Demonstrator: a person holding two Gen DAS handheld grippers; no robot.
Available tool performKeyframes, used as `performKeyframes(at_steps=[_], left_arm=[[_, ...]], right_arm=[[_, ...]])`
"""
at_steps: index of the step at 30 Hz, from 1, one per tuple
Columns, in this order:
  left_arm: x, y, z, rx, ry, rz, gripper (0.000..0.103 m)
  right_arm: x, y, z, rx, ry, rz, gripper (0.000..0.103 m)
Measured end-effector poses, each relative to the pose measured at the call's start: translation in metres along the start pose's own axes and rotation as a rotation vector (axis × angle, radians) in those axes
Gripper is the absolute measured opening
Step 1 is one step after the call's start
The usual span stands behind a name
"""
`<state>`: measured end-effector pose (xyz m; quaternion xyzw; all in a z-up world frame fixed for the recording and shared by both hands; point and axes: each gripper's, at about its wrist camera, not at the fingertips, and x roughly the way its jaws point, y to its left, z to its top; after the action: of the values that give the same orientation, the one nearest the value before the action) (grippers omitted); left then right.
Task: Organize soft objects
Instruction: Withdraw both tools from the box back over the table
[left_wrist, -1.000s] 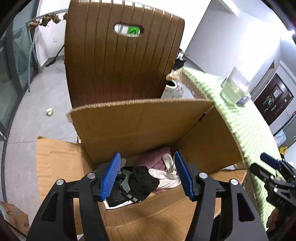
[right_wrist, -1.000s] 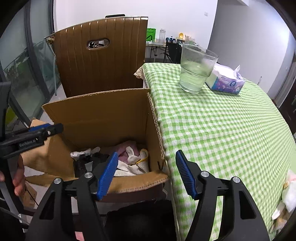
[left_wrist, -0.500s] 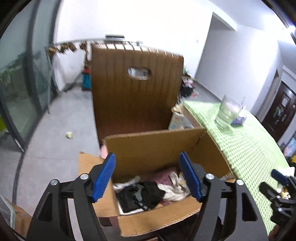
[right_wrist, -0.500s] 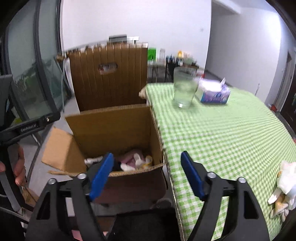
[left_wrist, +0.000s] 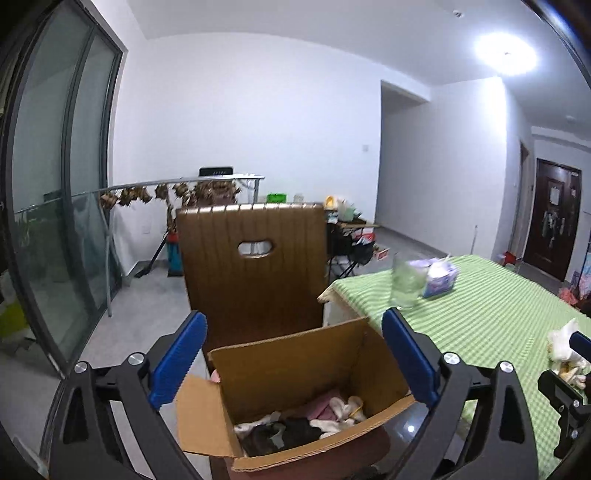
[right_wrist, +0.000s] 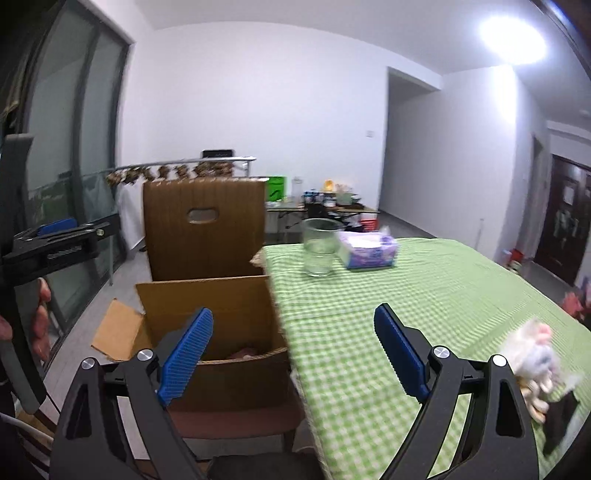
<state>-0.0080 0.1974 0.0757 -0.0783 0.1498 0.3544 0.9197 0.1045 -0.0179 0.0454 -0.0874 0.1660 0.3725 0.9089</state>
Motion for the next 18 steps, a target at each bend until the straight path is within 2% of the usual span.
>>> performKeyframes(at_steps=[8, 18], left_arm=[[-0.032, -0.035, 0.012, 0.061, -0.041, -0.074, 0.095], [-0.063, -0.081, 0.009, 0.101, -0.044, -0.185, 0.095]], right_arm=[[-0.05, -0.058, -0.004, 0.172, -0.031, -0.123, 0.087], [-0.114, -0.121, -0.026, 0.26, -0.037, -0.31, 0.087]])
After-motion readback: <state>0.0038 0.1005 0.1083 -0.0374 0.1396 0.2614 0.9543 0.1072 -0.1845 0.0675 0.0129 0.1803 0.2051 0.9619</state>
